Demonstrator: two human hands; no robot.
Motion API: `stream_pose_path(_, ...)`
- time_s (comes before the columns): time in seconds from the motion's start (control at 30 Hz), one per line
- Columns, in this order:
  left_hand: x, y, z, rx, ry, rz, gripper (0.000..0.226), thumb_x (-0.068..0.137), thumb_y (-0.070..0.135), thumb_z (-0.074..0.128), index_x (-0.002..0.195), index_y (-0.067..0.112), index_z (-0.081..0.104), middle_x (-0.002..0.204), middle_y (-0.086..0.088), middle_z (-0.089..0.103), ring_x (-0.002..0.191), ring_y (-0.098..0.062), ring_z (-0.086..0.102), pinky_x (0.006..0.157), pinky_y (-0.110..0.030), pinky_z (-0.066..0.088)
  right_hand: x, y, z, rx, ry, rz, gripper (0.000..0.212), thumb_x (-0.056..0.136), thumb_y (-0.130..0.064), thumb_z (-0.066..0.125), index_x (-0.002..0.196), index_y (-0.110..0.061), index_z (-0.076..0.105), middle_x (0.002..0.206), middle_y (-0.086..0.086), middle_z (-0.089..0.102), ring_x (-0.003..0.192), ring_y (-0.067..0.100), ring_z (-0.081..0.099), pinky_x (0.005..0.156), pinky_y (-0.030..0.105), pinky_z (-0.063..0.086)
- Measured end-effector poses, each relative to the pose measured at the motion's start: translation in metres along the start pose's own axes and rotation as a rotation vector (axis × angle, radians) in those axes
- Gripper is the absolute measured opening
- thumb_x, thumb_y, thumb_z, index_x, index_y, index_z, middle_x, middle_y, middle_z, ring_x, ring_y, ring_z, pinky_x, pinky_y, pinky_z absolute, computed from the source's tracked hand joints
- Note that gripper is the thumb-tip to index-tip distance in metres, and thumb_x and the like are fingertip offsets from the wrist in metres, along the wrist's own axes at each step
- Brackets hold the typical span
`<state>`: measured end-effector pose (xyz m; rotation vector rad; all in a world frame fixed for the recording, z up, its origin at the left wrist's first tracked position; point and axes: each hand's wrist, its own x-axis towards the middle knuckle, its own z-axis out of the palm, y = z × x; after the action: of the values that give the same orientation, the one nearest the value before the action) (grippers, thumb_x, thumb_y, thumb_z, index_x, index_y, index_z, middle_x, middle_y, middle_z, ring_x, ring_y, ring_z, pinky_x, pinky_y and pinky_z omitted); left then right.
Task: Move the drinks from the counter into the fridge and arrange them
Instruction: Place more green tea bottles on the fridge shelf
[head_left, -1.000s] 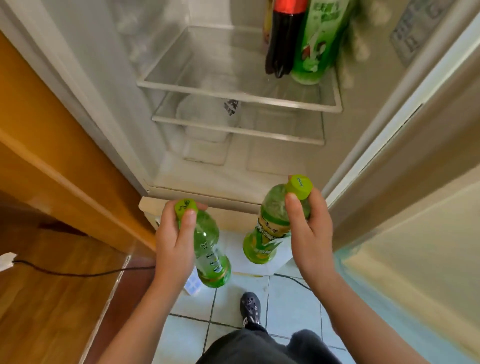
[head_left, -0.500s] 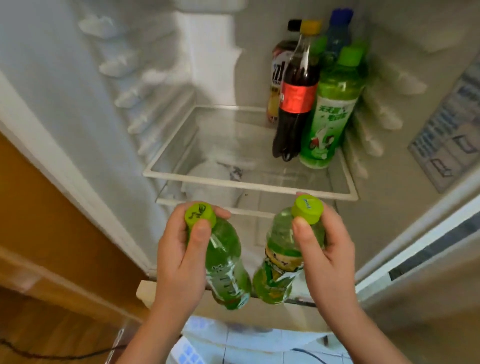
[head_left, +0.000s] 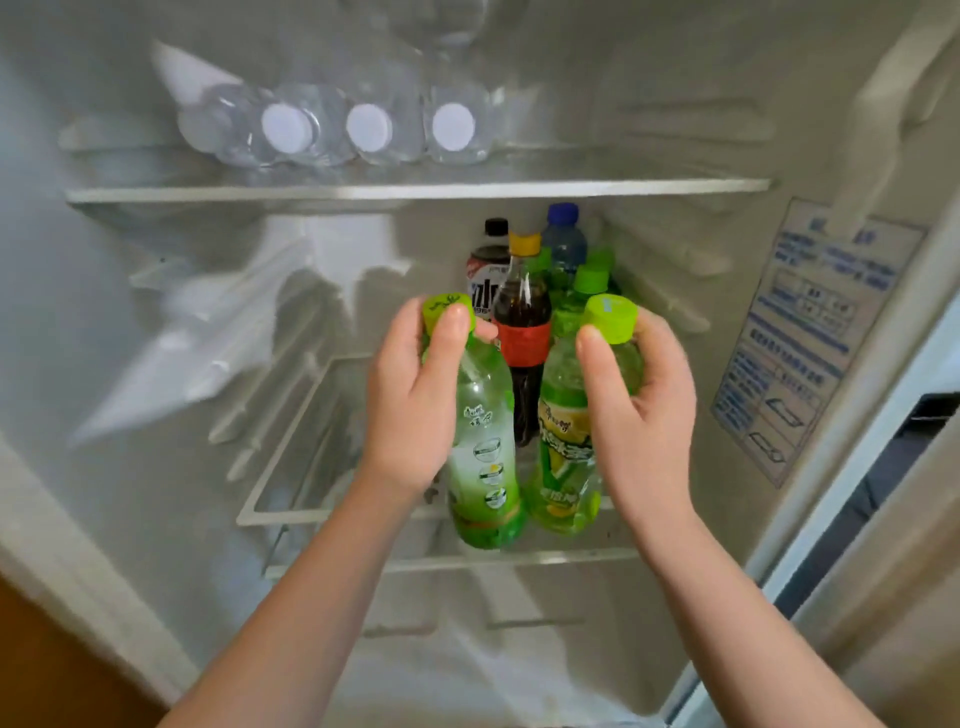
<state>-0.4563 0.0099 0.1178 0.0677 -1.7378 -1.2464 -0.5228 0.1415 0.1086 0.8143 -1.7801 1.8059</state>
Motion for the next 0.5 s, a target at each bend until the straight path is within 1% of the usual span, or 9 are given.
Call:
stream_pose_path(0.07,0.013,-0.009,0.009,0.032,-0.001,-0.012,0.028,0.093,0.043,0.042,0.084,0.026,0.062,0.084,0.005,0.069,0.075,-0.008,0.061,0.073,-0.018,0.047,0.009,0.007,0.007,-0.068,0.014,0.001,0.026,0.089,-0.038,0.054,0.106,-0.02,0.062,0.103,-0.004,0.063,0.1,0.016,0.058,0.091,0.044,0.046)
stream_pose_path(0.13,0.022,-0.019,0.017,0.058,0.008,-0.014,0.028,0.094,0.04,0.043,0.086,0.021,0.062,0.083,0.014,0.067,0.076,0.004,0.057,0.073,-0.009,0.041,0.016,0.016,0.011,-0.119,0.015,0.049,0.029,0.09,-0.041,0.052,0.109,-0.022,0.061,0.106,-0.006,0.062,0.103,0.013,0.057,0.094,0.042,0.045)
stream_pose_path(0.2,0.027,-0.03,0.026,0.071,0.006,-0.013,0.03,0.094,0.037,0.043,0.091,0.015,0.062,0.083,0.018,0.066,0.079,0.01,0.056,0.071,-0.002,0.036,0.021,0.025,0.012,-0.184,0.015,0.09,0.034,0.09,-0.046,0.049,0.113,-0.023,0.059,0.11,-0.007,0.061,0.106,0.012,0.056,0.095,0.04,0.045)
stream_pose_path(0.27,0.028,-0.04,0.034,0.075,-0.014,-0.019,0.031,0.094,0.039,0.043,0.095,0.014,0.062,0.085,0.019,0.066,0.083,0.011,0.057,0.072,-0.001,0.035,0.024,0.032,0.011,-0.237,0.021,0.118,0.038,0.09,-0.05,0.047,0.116,-0.024,0.057,0.114,-0.007,0.061,0.108,0.012,0.055,0.094,0.035,0.044)
stream_pose_path(0.37,0.028,-0.05,0.041,0.061,-0.027,0.004,0.029,0.095,0.037,0.043,0.101,0.015,0.06,0.087,0.017,0.066,0.087,0.008,0.059,0.076,-0.002,0.037,0.028,0.042,0.009,-0.27,0.03,0.145,0.037,0.091,-0.049,0.05,0.118,-0.025,0.057,0.116,-0.009,0.061,0.108,0.008,0.054,0.087,0.027,0.039)
stream_pose_path(0.43,0.031,-0.053,0.044,0.026,-0.009,0.033,0.022,0.095,0.033,0.045,0.106,0.019,0.057,0.089,0.017,0.065,0.09,0.007,0.059,0.08,-0.003,0.038,0.031,0.046,0.01,-0.245,0.043,0.179,0.035,0.091,-0.049,0.052,0.115,-0.025,0.055,0.114,-0.011,0.062,0.105,0.007,0.055,0.086,0.027,0.041)
stream_pose_path(0.5,0.032,-0.056,0.047,-0.006,0.05,0.016,0.029,0.094,0.038,0.043,0.113,0.02,0.054,0.098,0.021,0.06,0.096,0.012,0.055,0.083,-0.001,0.037,0.033,0.048,0.012,-0.225,0.048,0.204,0.035,0.089,-0.052,0.051,0.114,-0.027,0.053,0.109,-0.013,0.06,0.101,0.005,0.055,0.084,0.027,0.042)
